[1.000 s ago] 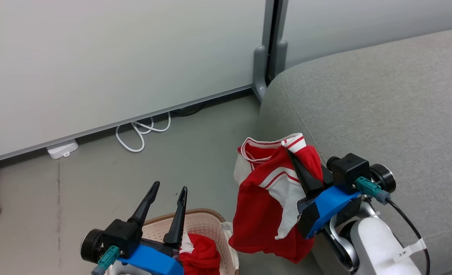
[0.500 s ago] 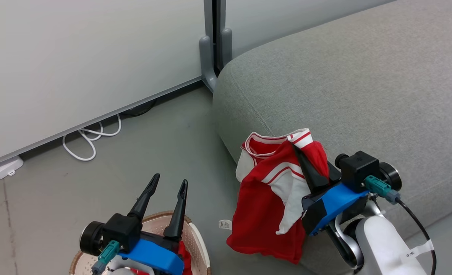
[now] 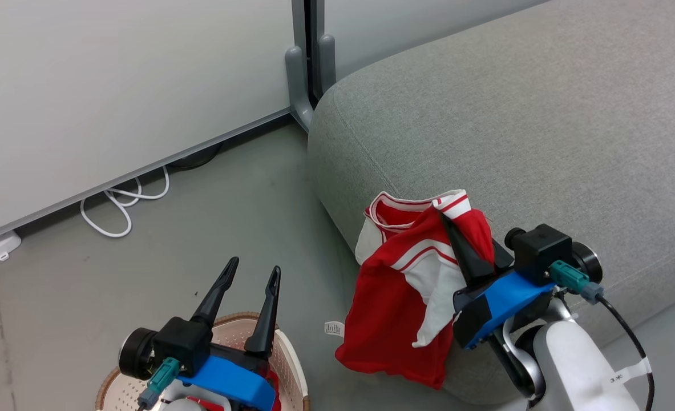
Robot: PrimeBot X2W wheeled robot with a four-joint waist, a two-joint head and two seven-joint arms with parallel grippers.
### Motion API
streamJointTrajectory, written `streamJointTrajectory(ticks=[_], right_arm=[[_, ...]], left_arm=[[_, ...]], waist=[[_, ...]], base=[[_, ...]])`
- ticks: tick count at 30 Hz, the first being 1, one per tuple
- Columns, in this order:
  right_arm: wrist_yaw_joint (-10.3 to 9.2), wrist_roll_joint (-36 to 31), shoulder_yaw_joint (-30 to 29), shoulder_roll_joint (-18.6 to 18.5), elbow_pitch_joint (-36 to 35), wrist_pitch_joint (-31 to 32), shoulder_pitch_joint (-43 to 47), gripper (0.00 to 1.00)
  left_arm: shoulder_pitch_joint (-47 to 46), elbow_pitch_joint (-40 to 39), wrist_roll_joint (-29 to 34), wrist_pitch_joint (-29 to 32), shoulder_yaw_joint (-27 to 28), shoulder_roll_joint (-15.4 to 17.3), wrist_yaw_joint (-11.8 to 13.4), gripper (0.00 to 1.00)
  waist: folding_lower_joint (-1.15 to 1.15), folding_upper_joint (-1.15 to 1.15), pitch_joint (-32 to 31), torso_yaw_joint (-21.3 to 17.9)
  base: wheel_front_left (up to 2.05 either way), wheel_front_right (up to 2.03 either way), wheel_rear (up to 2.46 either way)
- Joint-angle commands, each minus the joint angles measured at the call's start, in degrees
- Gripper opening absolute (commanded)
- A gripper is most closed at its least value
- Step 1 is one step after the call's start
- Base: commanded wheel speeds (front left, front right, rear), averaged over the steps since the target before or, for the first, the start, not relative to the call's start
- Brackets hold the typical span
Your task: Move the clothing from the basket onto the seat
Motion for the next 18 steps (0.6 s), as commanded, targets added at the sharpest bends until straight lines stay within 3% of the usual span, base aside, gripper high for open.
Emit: streamJointTrajectory(ticks=[1,7,14,18], right_arm=[[0.03,0.45,-0.25,-0.11,0.09,-0.04,-0.42,0.0],[0.03,0.37,-4.6,-0.08,0.65,0.11,-7.18,0.0],[0.02,-4.46,-13.6,-0.1,1.51,1.63,-20.68,0.0],[0.02,-6.16,-18.52,-2.14,2.65,2.22,-29.67,0.0]], left_arm=[[-0.63,-0.23,0.51,-0.29,0.35,0.14,-0.42,1.0],[-2.13,-1.46,0.95,-0.29,0.0,0.96,-0.44,1.0],[-5.35,-4.96,1.94,-0.29,-0.32,2.53,-0.45,1.0],[-7.02,-7.06,2.6,-0.29,-0.38,4.14,-0.31,1.0]], waist=[[0.0,0.0,0.4,0.05],[0.0,0.0,3.94,0.59],[0.0,0.0,10.97,2.09],[0.0,0.0,16.06,2.03]], base=[[0.0,0.0,0.0],[0.0,0.0,0.0],[0.0,0.0,0.0],[0.0,0.0,0.0]])
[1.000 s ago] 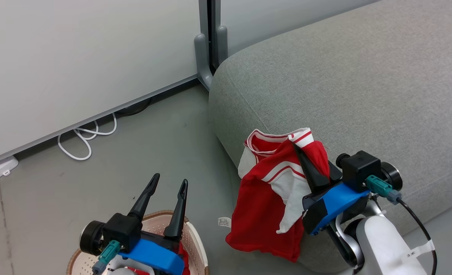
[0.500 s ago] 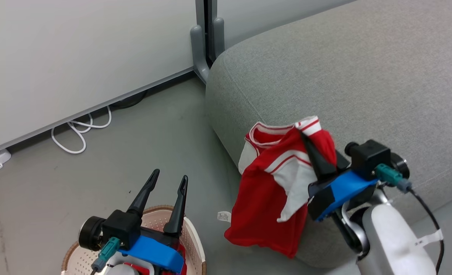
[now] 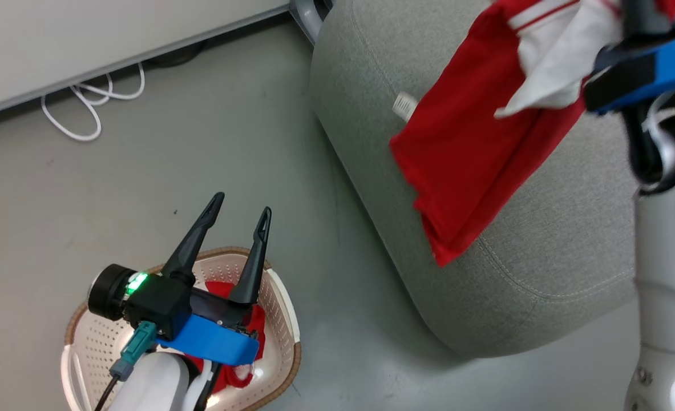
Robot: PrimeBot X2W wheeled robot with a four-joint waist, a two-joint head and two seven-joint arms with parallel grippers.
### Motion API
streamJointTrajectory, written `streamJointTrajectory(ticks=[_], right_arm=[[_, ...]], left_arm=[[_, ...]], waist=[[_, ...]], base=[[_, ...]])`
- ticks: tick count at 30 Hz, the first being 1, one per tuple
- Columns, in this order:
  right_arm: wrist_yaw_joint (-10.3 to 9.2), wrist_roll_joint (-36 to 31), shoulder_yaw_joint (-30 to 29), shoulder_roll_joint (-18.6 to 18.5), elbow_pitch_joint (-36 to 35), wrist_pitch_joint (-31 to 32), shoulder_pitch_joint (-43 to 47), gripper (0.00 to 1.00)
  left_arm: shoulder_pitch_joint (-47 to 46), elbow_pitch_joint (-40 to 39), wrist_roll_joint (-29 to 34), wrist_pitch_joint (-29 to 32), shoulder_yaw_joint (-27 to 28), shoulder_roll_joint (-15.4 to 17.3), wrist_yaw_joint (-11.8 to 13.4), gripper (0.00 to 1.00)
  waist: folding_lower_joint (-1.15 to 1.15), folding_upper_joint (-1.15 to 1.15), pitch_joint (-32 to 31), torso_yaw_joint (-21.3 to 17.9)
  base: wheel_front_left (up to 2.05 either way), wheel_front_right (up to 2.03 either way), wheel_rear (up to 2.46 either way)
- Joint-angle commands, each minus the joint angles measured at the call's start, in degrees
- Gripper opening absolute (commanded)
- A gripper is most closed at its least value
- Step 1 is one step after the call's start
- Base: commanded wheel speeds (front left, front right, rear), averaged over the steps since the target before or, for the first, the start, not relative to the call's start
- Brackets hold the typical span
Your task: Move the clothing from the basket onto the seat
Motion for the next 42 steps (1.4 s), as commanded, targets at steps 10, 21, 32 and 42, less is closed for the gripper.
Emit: streamJointTrajectory(ticks=[10,21,32,42], right_arm=[[0.01,-1.08,-11.82,-7.75,7.75,0.59,-20.22,0.0],[0.01,-4.49,-21.22,-12.1,15.89,-3.73,-27.24,0.0],[0.01,-8.02,-24.95,-10.82,31.77,-7.98,-21.19,0.0],[0.01,-11.99,-28.39,-10.77,41.22,-11.34,-20.93,1.0]], left_arm=[[-5.86,-6.37,1.78,0.68,0.03,4.24,-0.06,1.0],[-9.39,-12.96,2.72,3.21,-0.39,7.46,0.15,1.0],[-10.94,-13.57,2.34,3.49,-1.38,7.54,0.27,1.0],[-11.95,-11.08,1.59,2.11,-2.18,6.7,0.7,1.0]], waist=[[0.0,0.0,15.4,0.52],[0.0,0.0,23.83,1.53],[0.0,0.0,26.73,4.36],[0.0,0.0,25.54,5.95]], base=[[0.0,0.0,0.0],[0.0,0.0,0.0],[0.0,0.0,0.0],[0.0,0.0,0.0]])
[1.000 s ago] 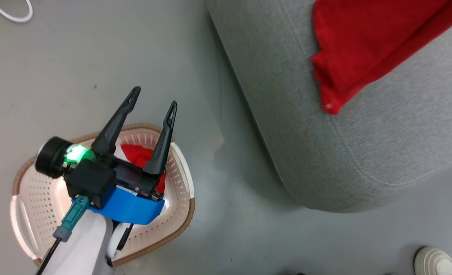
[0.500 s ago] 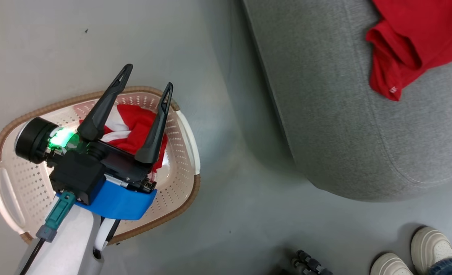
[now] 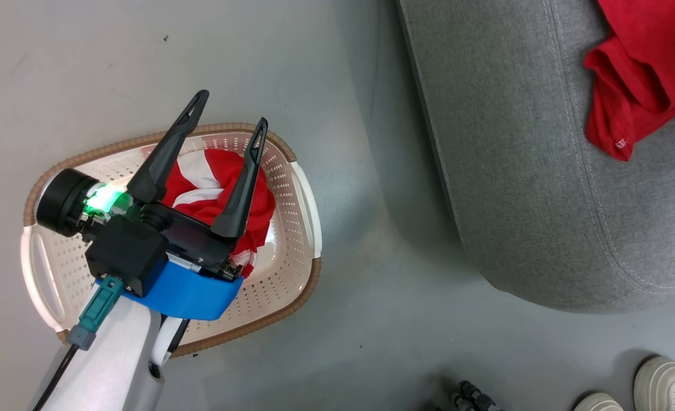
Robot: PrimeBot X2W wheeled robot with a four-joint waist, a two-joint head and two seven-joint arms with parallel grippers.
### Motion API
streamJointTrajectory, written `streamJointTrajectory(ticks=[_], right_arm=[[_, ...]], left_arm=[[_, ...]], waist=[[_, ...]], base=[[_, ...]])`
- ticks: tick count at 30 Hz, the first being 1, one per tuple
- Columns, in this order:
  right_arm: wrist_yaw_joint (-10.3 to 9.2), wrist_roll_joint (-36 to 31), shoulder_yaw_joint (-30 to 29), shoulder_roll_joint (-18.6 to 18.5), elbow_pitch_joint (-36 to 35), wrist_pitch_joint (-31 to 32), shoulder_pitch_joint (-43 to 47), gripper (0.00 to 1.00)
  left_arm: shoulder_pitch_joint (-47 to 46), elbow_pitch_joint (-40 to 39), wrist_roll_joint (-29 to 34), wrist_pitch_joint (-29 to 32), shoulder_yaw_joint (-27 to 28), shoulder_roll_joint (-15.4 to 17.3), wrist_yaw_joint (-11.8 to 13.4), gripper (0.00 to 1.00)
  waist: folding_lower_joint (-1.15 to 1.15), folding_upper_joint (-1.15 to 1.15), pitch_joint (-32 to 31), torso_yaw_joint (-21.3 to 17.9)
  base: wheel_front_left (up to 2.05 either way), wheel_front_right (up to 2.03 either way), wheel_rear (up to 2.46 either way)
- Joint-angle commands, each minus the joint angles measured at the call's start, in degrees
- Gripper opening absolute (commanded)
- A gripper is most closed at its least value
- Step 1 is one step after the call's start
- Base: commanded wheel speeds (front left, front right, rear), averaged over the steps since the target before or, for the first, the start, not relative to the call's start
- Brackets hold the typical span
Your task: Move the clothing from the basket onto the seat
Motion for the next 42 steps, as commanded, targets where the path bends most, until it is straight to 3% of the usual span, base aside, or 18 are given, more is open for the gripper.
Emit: streamJointTrajectory(ticks=[1,11,21,24,31,42], right_arm=[[0.01,-0.94,-0.12,-0.33,0.59,-0.74,-0.62,1.0],[0.01,-3.93,0.95,0.49,3.36,-3.78,3.14,1.0],[0.01,-2.02,7.69,3.28,3.18,-5.44,11.92,1.0],[0.01,0.36,13.68,4.66,-0.76,-5.53,17.47,1.0],[0.01,5.27,20.94,6.34,-12.18,-5.52,28.52,1.0],[0.01,9.32,25.62,10.06,-30.09,-4.18,46.13,1.0]], left_arm=[[-0.92,0.53,-0.43,-0.45,-0.25,-0.23,0.38,1.0],[0.89,5.7,-2.11,-2.28,-0.57,-2.79,0.5,1.0],[5.74,10.15,-4.33,-2.7,1.73,-6.96,0.6,1.0],[8.75,11.1,-4.61,-2.72,3.94,-8.6,0.46,1.0],[12.78,13.08,-4.57,-2.72,6.47,-10.86,0.06,1.0],[19.34,15.07,-3.76,-2.73,12.67,-12.97,-0.23,1.0]], waist=[[-0.01,0.0,-0.59,0.12],[-0.01,0.0,-8.52,1.17],[-0.01,0.0,-19.79,3.08],[-0.01,0.0,-23.86,3.75],[-0.01,0.0,-29.79,5.92],[-0.01,0.0,-37.6,9.12]], base=[[0.0,0.0,0.0],[0.0,0.0,0.0],[0.0,0.0,0.0],[0.0,0.0,0.0],[0.0,0.0,0.0],[0.0,0.0,0.0]])
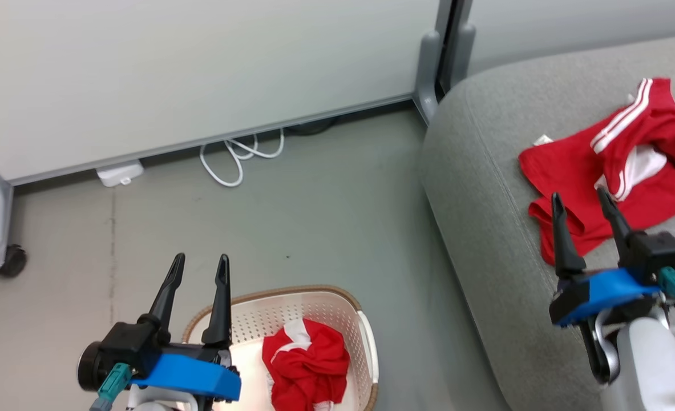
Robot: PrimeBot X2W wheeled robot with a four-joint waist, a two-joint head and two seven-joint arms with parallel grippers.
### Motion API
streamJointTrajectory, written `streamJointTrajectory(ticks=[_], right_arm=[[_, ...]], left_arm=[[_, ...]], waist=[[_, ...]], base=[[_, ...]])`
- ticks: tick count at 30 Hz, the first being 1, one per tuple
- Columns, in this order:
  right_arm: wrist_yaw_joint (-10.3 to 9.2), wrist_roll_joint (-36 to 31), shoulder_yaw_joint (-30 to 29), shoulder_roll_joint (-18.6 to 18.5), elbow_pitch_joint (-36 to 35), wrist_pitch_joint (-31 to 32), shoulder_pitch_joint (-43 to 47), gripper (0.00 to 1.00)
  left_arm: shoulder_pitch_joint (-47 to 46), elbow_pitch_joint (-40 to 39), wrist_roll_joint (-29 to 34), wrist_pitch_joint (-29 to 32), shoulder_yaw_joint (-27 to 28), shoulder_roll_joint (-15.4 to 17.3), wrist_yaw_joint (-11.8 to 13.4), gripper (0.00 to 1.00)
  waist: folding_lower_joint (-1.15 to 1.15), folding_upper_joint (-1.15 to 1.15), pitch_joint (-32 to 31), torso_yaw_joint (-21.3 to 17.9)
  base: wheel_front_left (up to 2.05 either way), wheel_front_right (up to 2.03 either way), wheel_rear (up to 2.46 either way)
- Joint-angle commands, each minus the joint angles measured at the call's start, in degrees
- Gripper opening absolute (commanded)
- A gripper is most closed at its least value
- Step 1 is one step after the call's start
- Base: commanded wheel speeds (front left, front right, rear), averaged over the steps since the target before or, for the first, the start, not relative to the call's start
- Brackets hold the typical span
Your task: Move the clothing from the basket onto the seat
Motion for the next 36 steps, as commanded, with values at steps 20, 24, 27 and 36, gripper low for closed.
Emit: streamJointTrajectory(ticks=[20,24,27,36], right_arm=[[0.01,3.16,1.32,2.02,-16.99,6.05,21.21,1.0],[0.01,4.12,2.37,2.03,-17.4,6.18,21.84,1.0],[0.01,4.65,2.82,2.03,-17.42,6.08,21.98,1.0],[0.01,4.84,2.75,2.04,-17.63,5.38,22.29,1.0]], left_arm=[[1.9,7.44,0.89,-0.27,4.66,0.24,-0.49,1.0],[1.65,8.19,0.78,-0.27,5.41,0.46,-0.5,1.0],[1.49,8.51,0.75,-0.27,5.39,0.65,-0.37,1.0],[1.02,8.99,0.52,-0.27,5.34,0.99,-0.37,1.0]], waist=[[0.02,0.0,-7.87,10.9],[0.02,0.0,-7.9,11.27],[0.02,0.0,-7.89,11.36],[0.02,0.0,-7.7,11.37]], base=[[0.0,0.0,0.0],[0.0,0.0,0.0],[0.0,0.0,0.0],[0.0,0.0,0.0]])
